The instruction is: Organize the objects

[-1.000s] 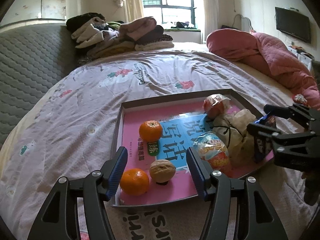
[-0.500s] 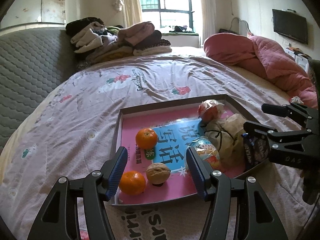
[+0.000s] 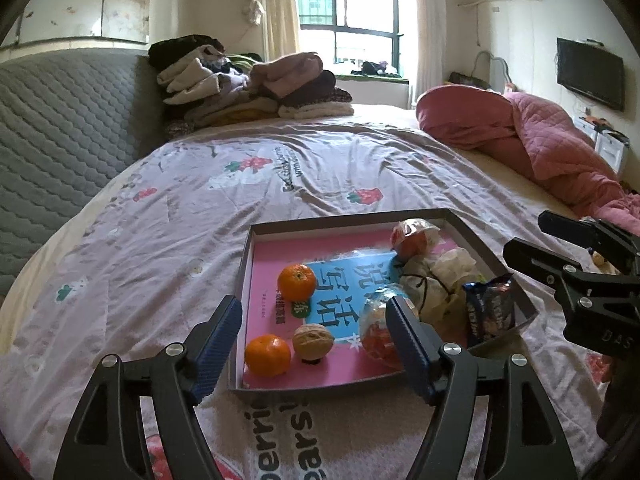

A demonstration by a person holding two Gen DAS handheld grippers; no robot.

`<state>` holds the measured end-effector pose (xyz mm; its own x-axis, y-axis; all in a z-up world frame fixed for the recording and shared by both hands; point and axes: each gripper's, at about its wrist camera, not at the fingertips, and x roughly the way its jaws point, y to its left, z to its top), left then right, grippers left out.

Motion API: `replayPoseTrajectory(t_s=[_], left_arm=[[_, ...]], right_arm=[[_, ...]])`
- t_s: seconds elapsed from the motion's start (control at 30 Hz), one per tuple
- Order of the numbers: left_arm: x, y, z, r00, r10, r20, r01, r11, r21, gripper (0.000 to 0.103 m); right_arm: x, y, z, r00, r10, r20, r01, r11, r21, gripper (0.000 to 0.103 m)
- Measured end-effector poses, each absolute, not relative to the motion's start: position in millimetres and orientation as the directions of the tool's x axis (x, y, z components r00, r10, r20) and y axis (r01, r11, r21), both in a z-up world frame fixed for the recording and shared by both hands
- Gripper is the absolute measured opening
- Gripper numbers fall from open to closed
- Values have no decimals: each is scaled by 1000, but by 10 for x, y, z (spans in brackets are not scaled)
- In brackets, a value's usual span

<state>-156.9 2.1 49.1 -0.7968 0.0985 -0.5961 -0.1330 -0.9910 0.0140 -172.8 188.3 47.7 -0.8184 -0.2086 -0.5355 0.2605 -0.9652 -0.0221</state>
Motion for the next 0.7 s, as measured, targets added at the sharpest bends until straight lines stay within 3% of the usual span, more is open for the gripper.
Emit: replayPoseTrajectory(t_s=[0.2, 0.7], left_arm=[[-1398, 27, 562, -806, 90, -585, -120, -993, 13, 76], [-988, 13, 536, -823, 25, -568, -57, -998, 39, 76]], right_arm=[[-1569, 1873, 554, -834, -208, -512, 250, -968, -14, 75], [-1135, 1843, 417, -824, -224, -520, 237, -971, 44, 75]])
